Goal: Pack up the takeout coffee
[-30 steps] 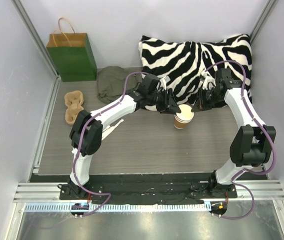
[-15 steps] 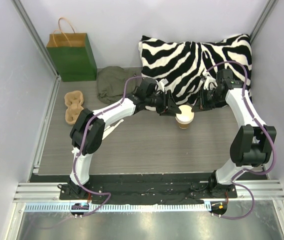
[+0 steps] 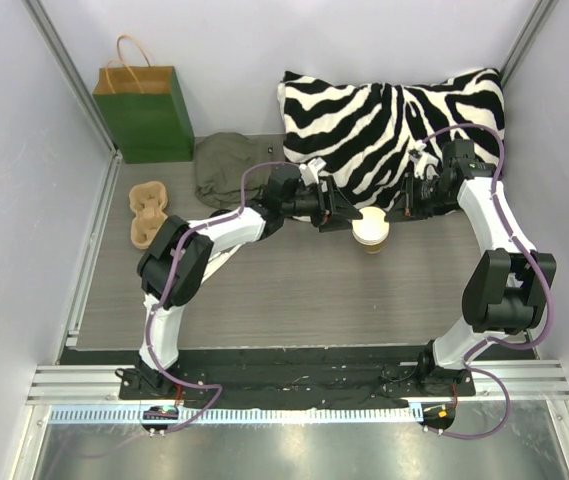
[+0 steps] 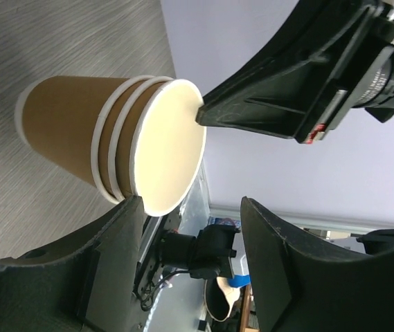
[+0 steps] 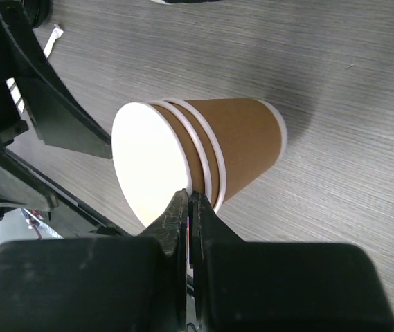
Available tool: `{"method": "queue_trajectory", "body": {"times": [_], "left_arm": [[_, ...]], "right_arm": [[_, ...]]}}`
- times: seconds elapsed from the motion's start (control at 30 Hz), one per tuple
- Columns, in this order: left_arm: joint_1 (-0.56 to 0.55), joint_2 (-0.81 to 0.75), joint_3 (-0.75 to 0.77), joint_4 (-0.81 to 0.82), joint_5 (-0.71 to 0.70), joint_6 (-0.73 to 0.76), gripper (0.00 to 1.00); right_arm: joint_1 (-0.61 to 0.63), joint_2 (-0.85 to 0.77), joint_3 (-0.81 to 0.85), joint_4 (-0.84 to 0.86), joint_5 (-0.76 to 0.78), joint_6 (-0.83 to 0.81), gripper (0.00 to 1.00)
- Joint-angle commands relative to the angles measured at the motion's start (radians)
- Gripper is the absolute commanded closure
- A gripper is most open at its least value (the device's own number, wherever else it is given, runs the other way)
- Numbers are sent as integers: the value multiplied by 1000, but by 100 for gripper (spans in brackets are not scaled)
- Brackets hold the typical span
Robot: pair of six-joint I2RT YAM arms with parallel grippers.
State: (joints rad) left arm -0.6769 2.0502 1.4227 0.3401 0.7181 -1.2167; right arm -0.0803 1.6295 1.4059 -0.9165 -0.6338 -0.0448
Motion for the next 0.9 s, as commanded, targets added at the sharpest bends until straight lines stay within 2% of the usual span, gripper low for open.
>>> {"method": "queue_trajectory", "body": {"times": [0.0, 0.27, 0.67, 0.87], "left_arm": [[2, -101, 9, 91, 4, 9, 39], [40, -131, -21, 39, -32, 17, 46], [43, -133, -45, -44, -62, 49, 45], [37, -119, -24, -84, -75, 62, 52]], "right_arm": [[13, -17, -5, 1, -47, 26, 99], [11, -26, -8, 8, -20, 34, 99], [11, -22, -5, 16, -53, 43, 99], [11, -22, -8, 16, -78, 42, 99]]}}
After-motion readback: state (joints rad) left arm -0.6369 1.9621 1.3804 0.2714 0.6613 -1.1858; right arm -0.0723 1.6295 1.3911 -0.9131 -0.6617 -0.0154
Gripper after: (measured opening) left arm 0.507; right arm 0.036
